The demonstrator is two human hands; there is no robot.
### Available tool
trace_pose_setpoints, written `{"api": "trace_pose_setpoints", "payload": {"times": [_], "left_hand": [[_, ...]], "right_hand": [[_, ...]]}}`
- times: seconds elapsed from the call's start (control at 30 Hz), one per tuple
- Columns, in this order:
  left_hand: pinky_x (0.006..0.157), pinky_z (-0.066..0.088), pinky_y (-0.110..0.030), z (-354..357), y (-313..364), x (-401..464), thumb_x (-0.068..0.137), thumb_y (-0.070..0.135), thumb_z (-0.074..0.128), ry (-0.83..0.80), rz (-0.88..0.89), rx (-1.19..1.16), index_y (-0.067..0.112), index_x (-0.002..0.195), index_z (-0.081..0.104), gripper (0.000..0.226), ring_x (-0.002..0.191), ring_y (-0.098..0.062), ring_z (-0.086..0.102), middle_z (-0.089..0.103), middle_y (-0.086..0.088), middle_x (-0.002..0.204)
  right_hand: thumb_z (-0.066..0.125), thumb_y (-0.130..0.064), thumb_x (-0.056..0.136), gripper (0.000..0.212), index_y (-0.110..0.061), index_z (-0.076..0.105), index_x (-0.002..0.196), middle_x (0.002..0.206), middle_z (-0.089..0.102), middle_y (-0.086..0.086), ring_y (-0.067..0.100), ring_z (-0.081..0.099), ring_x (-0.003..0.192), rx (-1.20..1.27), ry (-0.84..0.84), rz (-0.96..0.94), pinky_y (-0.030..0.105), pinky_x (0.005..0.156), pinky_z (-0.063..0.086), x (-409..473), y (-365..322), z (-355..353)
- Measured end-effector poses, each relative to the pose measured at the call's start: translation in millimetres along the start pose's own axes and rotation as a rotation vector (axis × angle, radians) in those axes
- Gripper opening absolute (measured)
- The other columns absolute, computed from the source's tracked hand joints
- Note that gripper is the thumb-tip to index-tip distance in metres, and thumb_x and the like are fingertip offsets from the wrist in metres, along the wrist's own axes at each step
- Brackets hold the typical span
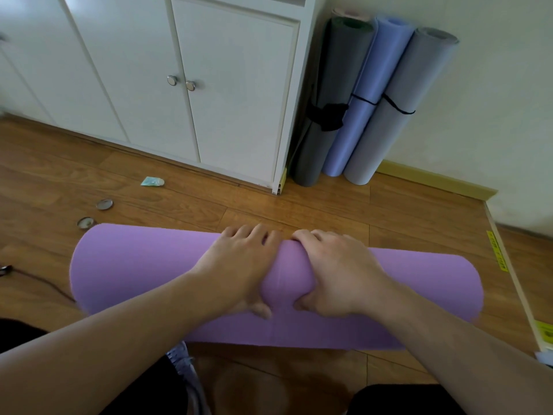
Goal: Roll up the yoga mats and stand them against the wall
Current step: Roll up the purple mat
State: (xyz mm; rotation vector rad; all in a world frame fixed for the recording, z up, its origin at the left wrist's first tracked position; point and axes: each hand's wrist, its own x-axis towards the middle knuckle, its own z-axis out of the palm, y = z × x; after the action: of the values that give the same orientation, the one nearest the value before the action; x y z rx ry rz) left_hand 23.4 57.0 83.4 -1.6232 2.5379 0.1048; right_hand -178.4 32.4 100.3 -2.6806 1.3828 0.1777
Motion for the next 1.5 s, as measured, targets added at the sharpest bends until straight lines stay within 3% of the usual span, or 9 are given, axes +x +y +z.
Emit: {"api": "trace_pose_setpoints", "payload": {"times": [0.23, 0.3, 0.43, 0.57, 0.77, 0.93, 1.07, 1.27, 1.5], "left_hand": [[0.094, 0.048, -0.038, -6.8, -8.6, 3.3, 0.052, 0.071, 0.078, 0.04, -0.046, -0.13, 0.031, 0.126, 0.047, 0.089, 0.111, -0.018, 0.06, 0.06, 0.011, 0.122], [0.091, 0.048, -0.035, -7.8, -9.6, 2.5, 0.052, 0.073, 0.078, 0.03, -0.057, -0.149, 0.033, 0.125, 0.047, 0.088, 0.11, -0.016, 0.06, 0.061, 0.013, 0.121], [0.103, 0.046, -0.038, -4.4, -8.3, 0.3, 0.055, 0.074, 0.08, 0.016, -0.028, -0.089, 0.029, 0.131, 0.042, 0.096, 0.119, -0.018, 0.055, 0.055, 0.008, 0.13], [0.104, 0.046, -0.04, -0.7, -6.8, 1.1, 0.054, 0.071, 0.086, 0.007, -0.012, 0.01, 0.024, 0.131, 0.039, 0.101, 0.121, -0.022, 0.055, 0.052, 0.004, 0.131], [0.094, 0.048, -0.036, -7.4, -9.5, 4.6, 0.051, 0.068, 0.078, 0.017, -0.05, -0.141, 0.03, 0.126, 0.046, 0.09, 0.112, -0.018, 0.061, 0.06, 0.012, 0.121], [0.102, 0.045, -0.037, -8.1, -8.4, 1.4, 0.056, 0.072, 0.078, 0.011, -0.03, -0.101, 0.029, 0.133, 0.042, 0.095, 0.119, -0.018, 0.056, 0.057, 0.009, 0.129], [0.106, 0.043, -0.04, -3.3, -5.8, 2.4, 0.055, 0.073, 0.082, 0.034, -0.013, 0.031, 0.025, 0.136, 0.04, 0.103, 0.123, -0.023, 0.053, 0.052, 0.003, 0.134], [0.096, 0.044, -0.037, -12.1, -10.2, 4.4, 0.054, 0.072, 0.077, 0.041, -0.057, -0.108, 0.03, 0.126, 0.048, 0.089, 0.112, -0.017, 0.06, 0.061, 0.011, 0.122], [0.104, 0.045, -0.039, -7.8, -9.6, -0.1, 0.055, 0.073, 0.081, 0.014, -0.02, -0.045, 0.027, 0.137, 0.04, 0.103, 0.122, -0.021, 0.054, 0.052, 0.005, 0.133]], "right_hand": [[0.087, -0.067, 0.066, 0.121, -0.026, 0.019, 0.157, 0.146, 0.039, 0.0, 0.025, 0.043, 0.133, -0.092, 0.01, -0.03, 0.04, 0.115, 0.038, -5.5, -3.9, 3.1], [0.089, -0.064, 0.066, 0.116, -0.026, 0.024, 0.155, 0.144, 0.042, 0.0, 0.024, 0.046, 0.131, -0.096, 0.017, -0.032, 0.04, 0.113, 0.041, -3.8, -3.8, 4.2], [0.086, -0.064, 0.067, 0.101, -0.03, 0.035, 0.147, 0.139, 0.05, -0.005, 0.02, 0.051, 0.127, -0.032, 0.031, -0.035, 0.04, 0.108, 0.044, -0.5, -1.0, 1.5], [0.086, -0.068, 0.065, 0.1, -0.033, 0.035, 0.145, 0.138, 0.053, -0.007, 0.019, 0.053, 0.127, 0.028, 0.004, -0.001, 0.039, 0.107, 0.045, -0.5, 0.5, 0.2], [0.09, -0.065, 0.064, 0.124, -0.025, 0.018, 0.158, 0.143, 0.041, 0.001, 0.025, 0.046, 0.129, -0.112, 0.015, -0.03, 0.039, 0.112, 0.039, -5.0, -3.2, 2.2], [0.085, -0.063, 0.067, 0.101, -0.028, 0.034, 0.147, 0.137, 0.051, -0.002, 0.023, 0.054, 0.123, -0.057, 0.038, -0.035, 0.04, 0.103, 0.045, -1.7, 0.2, 0.0], [0.084, -0.066, 0.065, 0.096, -0.031, 0.038, 0.142, 0.131, 0.057, -0.005, 0.02, 0.057, 0.12, 0.006, 0.024, 0.002, 0.039, 0.1, 0.049, -1.4, 1.0, -3.1], [0.09, -0.064, 0.064, 0.125, -0.025, 0.018, 0.158, 0.141, 0.04, 0.002, 0.025, 0.045, 0.129, -0.098, 0.037, -0.008, 0.038, 0.114, 0.038, -5.7, -4.3, 1.7], [0.084, -0.065, 0.067, 0.099, -0.03, 0.037, 0.146, 0.135, 0.053, -0.005, 0.02, 0.054, 0.122, -0.022, 0.056, -0.005, 0.037, 0.102, 0.045, -1.1, -0.4, -2.8]]}}
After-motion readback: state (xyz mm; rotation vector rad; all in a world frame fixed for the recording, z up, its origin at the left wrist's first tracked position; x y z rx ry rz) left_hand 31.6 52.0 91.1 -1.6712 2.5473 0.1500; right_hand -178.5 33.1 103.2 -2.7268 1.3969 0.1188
